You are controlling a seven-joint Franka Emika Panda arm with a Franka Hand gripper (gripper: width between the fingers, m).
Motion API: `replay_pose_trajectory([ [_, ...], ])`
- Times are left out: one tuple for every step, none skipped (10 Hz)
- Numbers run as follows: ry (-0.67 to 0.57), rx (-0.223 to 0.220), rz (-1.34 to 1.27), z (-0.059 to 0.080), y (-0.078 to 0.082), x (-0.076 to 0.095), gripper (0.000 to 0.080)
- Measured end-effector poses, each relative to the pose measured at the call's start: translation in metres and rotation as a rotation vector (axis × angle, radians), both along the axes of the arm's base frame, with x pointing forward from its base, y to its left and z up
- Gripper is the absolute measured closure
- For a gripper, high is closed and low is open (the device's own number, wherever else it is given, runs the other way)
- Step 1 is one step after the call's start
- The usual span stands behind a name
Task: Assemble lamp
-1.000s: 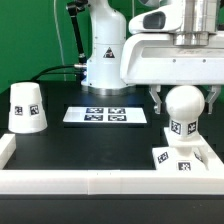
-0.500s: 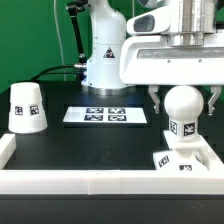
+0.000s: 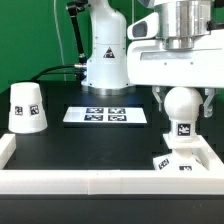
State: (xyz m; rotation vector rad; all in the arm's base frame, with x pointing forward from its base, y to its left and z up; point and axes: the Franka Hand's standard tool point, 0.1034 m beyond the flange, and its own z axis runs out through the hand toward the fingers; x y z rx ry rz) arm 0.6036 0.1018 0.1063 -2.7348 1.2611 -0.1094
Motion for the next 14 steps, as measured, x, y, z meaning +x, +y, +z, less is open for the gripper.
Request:
replay_pose_trajectory([
  [0.03,0.027,-0.098,-0.001,0.001,-0.003,0.0223],
  [0.044,0.046,-0.169,-0.001,0.0,-0.003,0.0223],
  [0.053,0.054,-0.212,-0.002,-0.002,-0.003,0.0223],
  [0.06,0.068,-0.279,-0.002,-0.003,-0.004,0.0223],
  [0.064,0.074,-0.323,-0.001,-0.002,-0.004,0.0223],
  [0.066,0.076,-0.338,-0.001,-0.002,-0.004,0.0223],
  [0.063,0.074,-0.323,-0.001,-0.002,-0.004,0.0139],
  [0.062,0.074,-0.32,-0.001,-0.002,-0.004,0.0139],
  [0.061,0.074,-0.317,-0.001,-0.002,-0.004,0.0111],
  [0.061,0.074,-0.315,-0.001,-0.001,-0.004,0.0111],
  [0.06,0.074,-0.312,-0.001,-0.001,-0.003,0.0101],
  [0.06,0.072,-0.304,-0.001,0.0,-0.004,0.0101],
  [0.072,0.066,-0.272,0.0,0.007,-0.012,0.01],
  [0.08,0.061,-0.241,0.0,0.014,-0.023,0.01],
])
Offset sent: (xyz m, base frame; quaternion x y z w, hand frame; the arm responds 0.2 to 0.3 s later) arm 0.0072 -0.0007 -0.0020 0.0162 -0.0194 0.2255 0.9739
